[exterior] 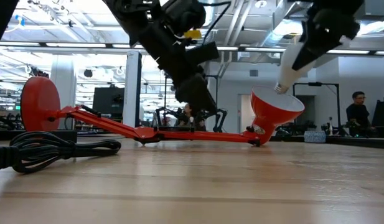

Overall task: Screw lightbulb
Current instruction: Insert the lightbulb in the lamp

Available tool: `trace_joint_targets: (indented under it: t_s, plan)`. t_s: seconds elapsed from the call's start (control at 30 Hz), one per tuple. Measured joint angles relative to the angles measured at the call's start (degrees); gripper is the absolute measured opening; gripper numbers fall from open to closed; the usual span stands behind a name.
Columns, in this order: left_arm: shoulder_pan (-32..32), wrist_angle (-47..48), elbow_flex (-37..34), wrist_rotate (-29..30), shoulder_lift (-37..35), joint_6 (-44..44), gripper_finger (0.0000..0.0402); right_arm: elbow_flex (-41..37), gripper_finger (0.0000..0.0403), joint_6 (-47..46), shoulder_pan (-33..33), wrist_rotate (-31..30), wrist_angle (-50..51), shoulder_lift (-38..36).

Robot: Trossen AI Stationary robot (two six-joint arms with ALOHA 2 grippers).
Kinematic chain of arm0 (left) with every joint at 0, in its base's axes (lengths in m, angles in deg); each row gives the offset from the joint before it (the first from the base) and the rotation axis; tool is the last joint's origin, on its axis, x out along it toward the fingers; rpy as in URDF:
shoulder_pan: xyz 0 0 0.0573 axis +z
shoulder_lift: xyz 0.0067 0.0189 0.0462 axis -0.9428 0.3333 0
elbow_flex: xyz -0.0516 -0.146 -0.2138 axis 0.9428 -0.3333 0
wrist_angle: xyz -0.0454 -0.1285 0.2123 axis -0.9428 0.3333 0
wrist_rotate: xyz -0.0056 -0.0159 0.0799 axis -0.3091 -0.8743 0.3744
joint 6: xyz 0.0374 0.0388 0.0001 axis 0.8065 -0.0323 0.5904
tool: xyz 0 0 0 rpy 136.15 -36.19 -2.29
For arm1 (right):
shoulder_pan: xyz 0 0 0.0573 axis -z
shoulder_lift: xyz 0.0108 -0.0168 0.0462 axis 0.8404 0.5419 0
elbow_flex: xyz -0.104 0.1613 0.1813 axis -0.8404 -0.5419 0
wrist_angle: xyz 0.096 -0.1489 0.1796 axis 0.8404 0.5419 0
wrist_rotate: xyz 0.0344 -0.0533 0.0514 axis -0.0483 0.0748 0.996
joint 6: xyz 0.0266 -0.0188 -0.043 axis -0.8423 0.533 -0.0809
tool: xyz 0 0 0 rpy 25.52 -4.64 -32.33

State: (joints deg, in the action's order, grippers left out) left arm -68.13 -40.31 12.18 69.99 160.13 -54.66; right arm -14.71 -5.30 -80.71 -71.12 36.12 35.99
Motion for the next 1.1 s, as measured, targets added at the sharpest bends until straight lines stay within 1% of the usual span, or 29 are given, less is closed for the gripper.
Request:
trace_joint_targets:
  t_s: [0.13, 0.23, 0.33, 0.53, 0.67, 0.77, 0.9, 1.1]
  plan:
    - [0.21, 1.53, -0.02, -2.37, 0.0, -1.84, 0.0229, -2.02, 0.0302, 1.44, 2.47, 0.01, -0.66, 0.0]
    - [0.08, 2.08, -0.02, -4.17, 0.0, -2.83, 0.0236, -3.2, 0.0301, 4.35, 4.69, 0.02, -2.72, 0.0]
    - [-0.01, 2.8, -0.02, -4.28, -0.02, -3.28, 0.0242, -3.87, 0.0301, 8.23, 7.12, 0.17, -6.36, 0.0]
    - [-0.03, 2.61, -1.67, -4.29, -0.04, -3.6, 0.0249, -3.92, 0.0301, 13.42, 10.75, 1.64, -9.48, -0.02]
    - [-0.07, 1.97, -3.72, -5.4, -0.04, -2.52, 0.025, -4.84, 0.0301, 15.48, 11.72, 1.71, -10.97, -0.02]
    - [-0.09, 1.09, -4.79, -4.85, -0.04, -2.25, 0.025, -7.47, 0.0301, 17.57, 12.09, 2.46, -14.88, -0.48]
    - [-0.18, 0.29, -5.56, -4.76, -0.04, -2.25, 0.025, -8.86, 0.0301, 17.49, 12.3, 2.93, -17.33, -0.46]
    - [-0.22, -2.94, -7.56, -2.87, -0.04, -2.01, 0.025, -8.92, 0.0301, 18.61, 11.94, 2.93, -16.01, -1.4]
